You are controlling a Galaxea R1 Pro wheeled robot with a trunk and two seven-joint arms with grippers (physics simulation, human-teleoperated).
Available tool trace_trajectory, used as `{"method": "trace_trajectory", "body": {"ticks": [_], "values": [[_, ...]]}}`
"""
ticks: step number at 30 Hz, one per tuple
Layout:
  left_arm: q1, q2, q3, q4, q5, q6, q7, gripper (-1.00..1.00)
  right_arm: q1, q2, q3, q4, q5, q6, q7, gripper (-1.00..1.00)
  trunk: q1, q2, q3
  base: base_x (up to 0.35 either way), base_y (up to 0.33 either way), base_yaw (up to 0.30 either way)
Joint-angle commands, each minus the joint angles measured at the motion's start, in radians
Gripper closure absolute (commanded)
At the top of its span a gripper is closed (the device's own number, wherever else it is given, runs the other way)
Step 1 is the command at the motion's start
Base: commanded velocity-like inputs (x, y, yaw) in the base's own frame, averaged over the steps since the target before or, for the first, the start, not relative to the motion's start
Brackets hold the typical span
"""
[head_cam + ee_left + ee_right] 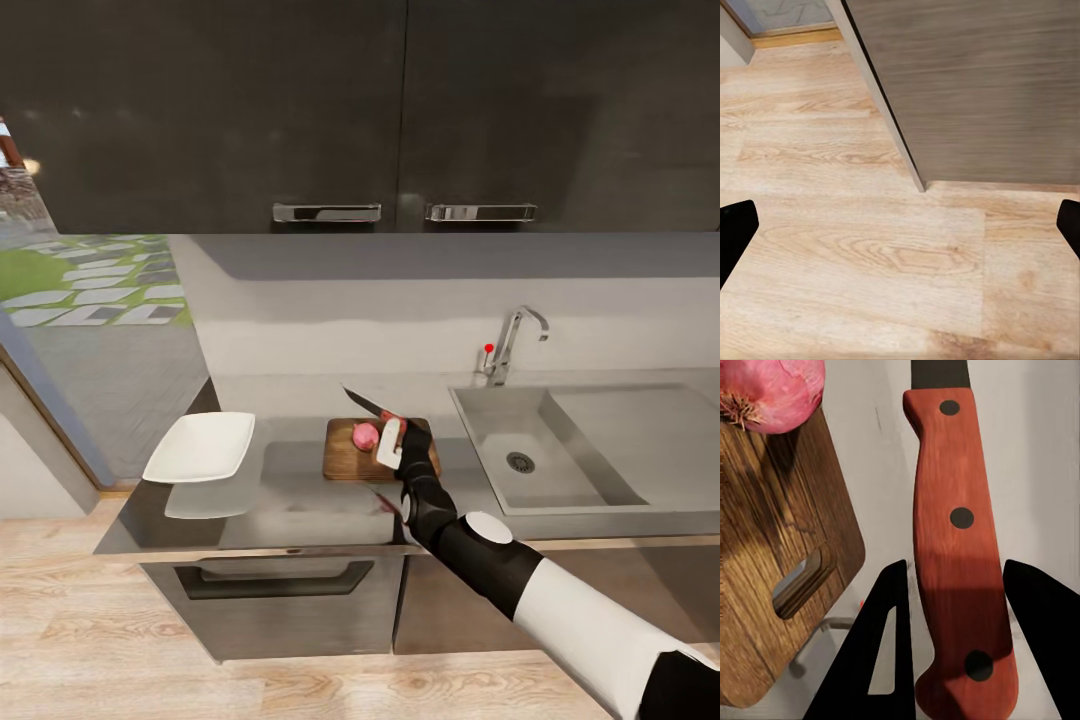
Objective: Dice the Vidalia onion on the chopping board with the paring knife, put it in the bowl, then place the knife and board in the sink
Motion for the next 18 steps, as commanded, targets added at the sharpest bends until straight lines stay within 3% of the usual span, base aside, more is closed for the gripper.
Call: {"method": "trace_trajectory", "body": {"ticks": [1, 6, 18], "values": [[-0.002, 0.000, -0.009, 0.004, 0.010, -0.005, -0.001, -1.00, -0.002, 0.000, 0.005, 0.006, -0.001, 0.007, -0.004, 1.00, 0.001, -0.002, -0.002, 0.000, 0.000, 0.000], [-0.002, 0.005, -0.009, 0.004, 0.010, -0.005, -0.003, -1.00, -0.002, 0.023, -0.004, -0.010, 0.004, 0.010, -0.014, 1.00, 0.001, -0.002, -0.002, 0.000, 0.000, 0.000], [-0.002, 0.007, -0.010, 0.004, 0.010, -0.005, -0.002, -1.00, -0.002, 0.038, -0.021, -0.033, 0.007, 0.039, -0.018, 1.00, 0.001, -0.002, -0.002, 0.000, 0.007, 0.000]]}}
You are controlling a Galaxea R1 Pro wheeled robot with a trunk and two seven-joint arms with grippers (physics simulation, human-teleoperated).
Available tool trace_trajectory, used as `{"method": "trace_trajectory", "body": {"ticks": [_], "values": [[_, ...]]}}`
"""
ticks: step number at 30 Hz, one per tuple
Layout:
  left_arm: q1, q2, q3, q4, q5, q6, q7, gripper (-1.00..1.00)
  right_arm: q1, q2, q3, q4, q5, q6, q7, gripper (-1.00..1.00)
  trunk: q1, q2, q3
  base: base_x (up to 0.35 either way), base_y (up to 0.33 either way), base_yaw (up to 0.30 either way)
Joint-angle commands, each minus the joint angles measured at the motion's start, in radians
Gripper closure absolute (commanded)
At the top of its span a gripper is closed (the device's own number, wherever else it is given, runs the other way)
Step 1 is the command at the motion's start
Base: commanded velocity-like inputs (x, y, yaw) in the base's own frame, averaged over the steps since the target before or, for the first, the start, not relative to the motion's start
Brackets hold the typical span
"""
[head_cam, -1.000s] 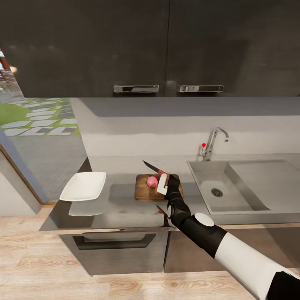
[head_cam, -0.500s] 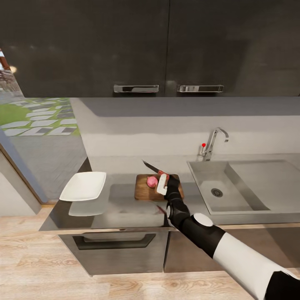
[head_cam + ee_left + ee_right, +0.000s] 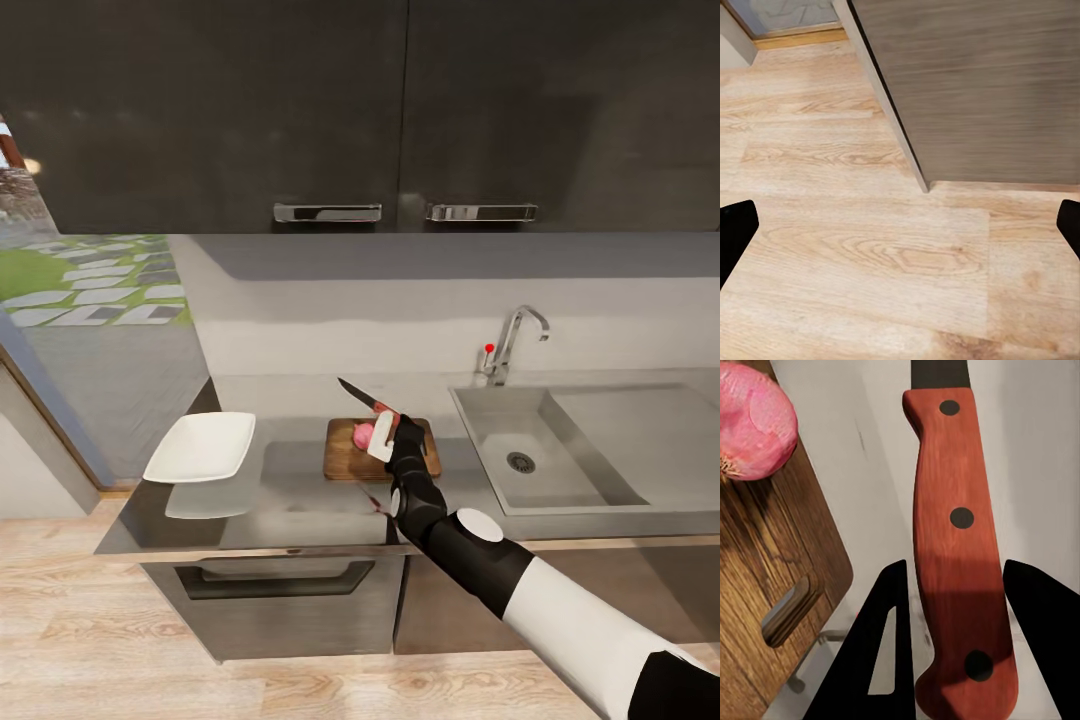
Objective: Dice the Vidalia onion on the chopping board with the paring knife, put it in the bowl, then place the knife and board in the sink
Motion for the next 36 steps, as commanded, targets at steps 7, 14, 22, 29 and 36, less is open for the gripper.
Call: {"method": "trace_trajectory", "body": {"ticks": [7, 14, 22, 29, 36], "values": [[-0.002, 0.000, -0.008, 0.004, 0.010, -0.006, -0.001, -1.00, -0.002, -0.003, 0.007, 0.009, 0.004, 0.009, -0.002, 1.00, 0.001, -0.002, -0.002, 0.000, 0.002, 0.000], [-0.002, 0.000, -0.009, 0.004, 0.010, -0.006, -0.001, -1.00, -0.002, -0.002, 0.010, 0.025, 0.005, 0.015, 0.002, 1.00, 0.001, -0.002, -0.002, 0.000, 0.000, 0.000], [-0.002, 0.000, -0.008, 0.004, 0.010, -0.005, -0.001, -1.00, -0.002, 0.009, 0.012, 0.087, 0.005, 0.015, 0.005, 1.00, 0.001, -0.002, -0.002, 0.000, 0.000, 0.000], [-0.002, 0.000, -0.008, 0.004, 0.010, -0.005, -0.001, -1.00, -0.002, 0.011, 0.012, 0.099, 0.005, 0.014, 0.007, 1.00, 0.001, -0.002, -0.002, 0.000, 0.000, 0.000], [-0.002, 0.000, -0.008, 0.004, 0.010, -0.005, -0.001, -1.00, -0.002, 0.016, 0.013, 0.104, 0.004, 0.014, 0.007, 1.00, 0.001, -0.002, -0.002, 0.000, 0.000, 0.000]]}}
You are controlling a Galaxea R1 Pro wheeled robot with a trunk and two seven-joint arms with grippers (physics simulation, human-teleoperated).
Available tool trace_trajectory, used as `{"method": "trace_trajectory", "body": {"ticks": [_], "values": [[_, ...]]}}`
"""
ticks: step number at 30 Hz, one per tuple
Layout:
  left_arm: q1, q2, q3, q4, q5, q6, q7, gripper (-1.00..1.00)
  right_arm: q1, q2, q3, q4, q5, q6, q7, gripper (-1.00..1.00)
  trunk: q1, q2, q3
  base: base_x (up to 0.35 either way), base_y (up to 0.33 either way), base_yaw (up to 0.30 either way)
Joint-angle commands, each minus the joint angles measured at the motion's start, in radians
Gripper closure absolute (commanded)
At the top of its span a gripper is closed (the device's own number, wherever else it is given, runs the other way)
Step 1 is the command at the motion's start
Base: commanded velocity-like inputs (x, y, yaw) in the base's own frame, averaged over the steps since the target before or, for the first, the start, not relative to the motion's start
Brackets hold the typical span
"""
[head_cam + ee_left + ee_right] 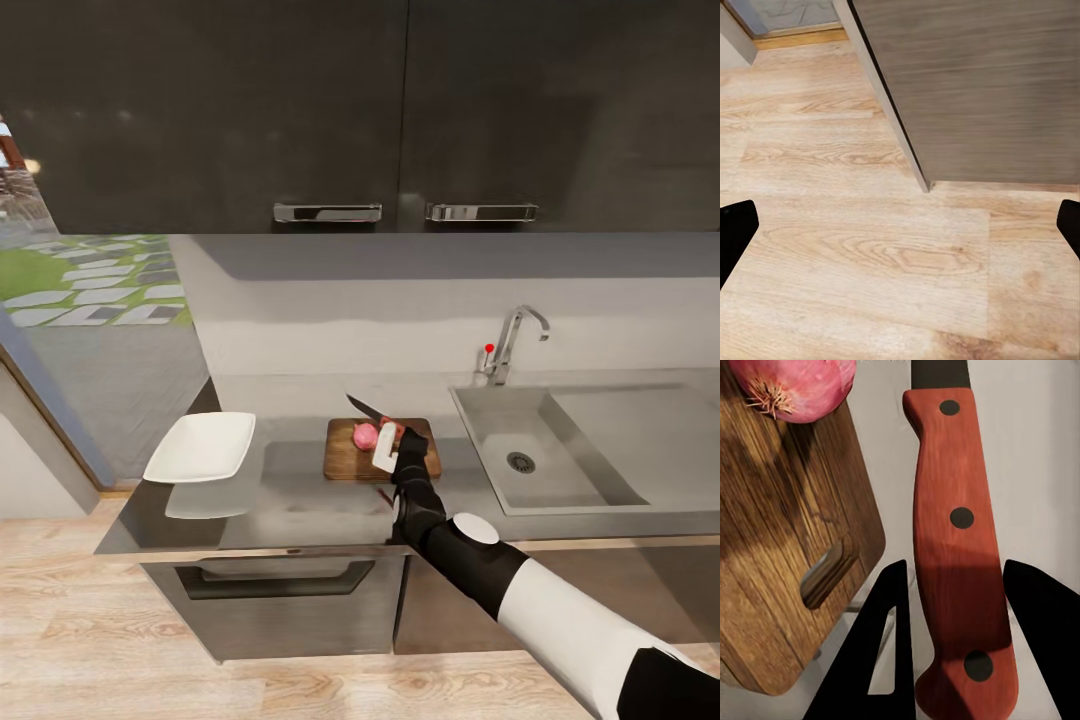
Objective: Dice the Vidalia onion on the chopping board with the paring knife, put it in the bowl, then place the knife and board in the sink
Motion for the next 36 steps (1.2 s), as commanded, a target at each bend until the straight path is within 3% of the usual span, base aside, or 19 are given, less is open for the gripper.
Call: {"method": "trace_trajectory", "body": {"ticks": [1, 13, 20, 36], "values": [[-0.002, 0.000, -0.009, 0.004, 0.010, -0.006, -0.001, -1.00, -0.002, -0.001, 0.005, 0.000, -0.002, 0.007, -0.005, 1.00, 0.001, -0.002, -0.002, 0.000, 0.000, 0.000], [-0.002, 0.000, -0.009, 0.004, 0.010, -0.005, 0.000, -1.00, -0.002, 0.002, 0.009, 0.011, -0.003, 0.007, -0.003, 1.00, 0.001, -0.002, -0.002, 0.000, 0.000, 0.000], [-0.002, 0.000, -0.009, 0.004, 0.010, -0.006, -0.001, -1.00, -0.002, 0.023, 0.009, 0.043, -0.003, 0.005, -0.003, 1.00, 0.001, -0.002, -0.002, 0.000, 0.000, 0.000], [-0.002, 0.000, -0.009, 0.004, 0.010, -0.006, -0.001, -1.00, -0.002, 0.024, 0.009, 0.074, -0.002, 0.004, -0.002, 1.00, 0.001, -0.002, -0.002, 0.000, 0.000, 0.000]]}}
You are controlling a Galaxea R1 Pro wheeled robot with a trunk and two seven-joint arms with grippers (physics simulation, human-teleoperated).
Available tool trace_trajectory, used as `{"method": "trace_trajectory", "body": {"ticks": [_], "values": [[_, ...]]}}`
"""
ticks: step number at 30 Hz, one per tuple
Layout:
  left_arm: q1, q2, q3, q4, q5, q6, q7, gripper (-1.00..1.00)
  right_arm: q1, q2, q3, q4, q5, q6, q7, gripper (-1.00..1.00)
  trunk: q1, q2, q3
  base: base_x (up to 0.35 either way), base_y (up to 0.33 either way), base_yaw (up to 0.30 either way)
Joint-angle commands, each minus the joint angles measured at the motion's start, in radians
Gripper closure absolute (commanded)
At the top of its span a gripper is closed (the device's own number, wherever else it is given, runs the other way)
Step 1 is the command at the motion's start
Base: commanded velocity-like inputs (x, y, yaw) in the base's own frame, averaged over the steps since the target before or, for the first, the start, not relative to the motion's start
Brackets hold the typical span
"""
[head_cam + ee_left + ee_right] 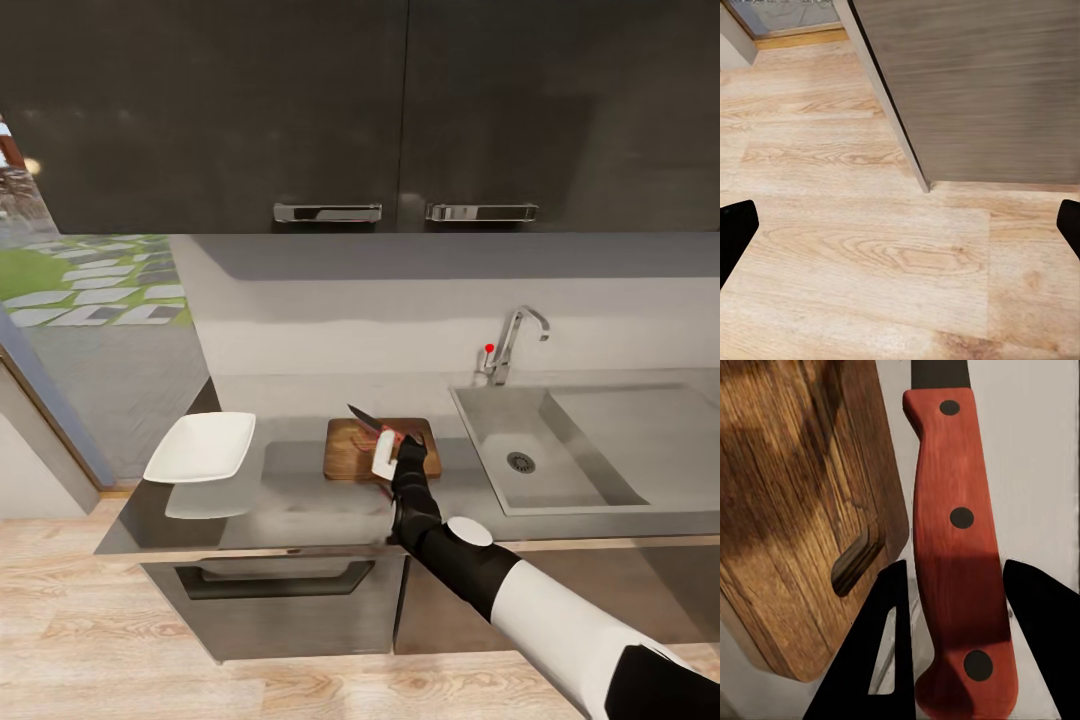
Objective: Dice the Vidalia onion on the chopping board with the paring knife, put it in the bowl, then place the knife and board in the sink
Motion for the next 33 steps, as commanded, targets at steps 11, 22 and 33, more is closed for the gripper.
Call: {"method": "trace_trajectory", "body": {"ticks": [11, 22, 33], "values": [[-0.002, 0.000, -0.009, 0.004, 0.010, -0.005, -0.001, -1.00, -0.002, 0.001, 0.004, 0.008, -0.008, 0.006, -0.006, 1.00, 0.001, -0.002, -0.002, 0.000, 0.000, 0.000], [-0.002, 0.000, -0.009, 0.004, 0.010, -0.005, -0.001, -1.00, -0.002, 0.001, 0.004, 0.008, -0.008, 0.006, -0.006, 1.00, 0.001, -0.002, -0.002, 0.000, 0.000, 0.000], [-0.002, 0.000, -0.008, 0.004, 0.010, -0.005, -0.001, -1.00, -0.002, 0.001, 0.004, 0.008, -0.008, 0.006, -0.006, 1.00, 0.001, -0.002, -0.002, 0.000, 0.000, 0.000]]}}
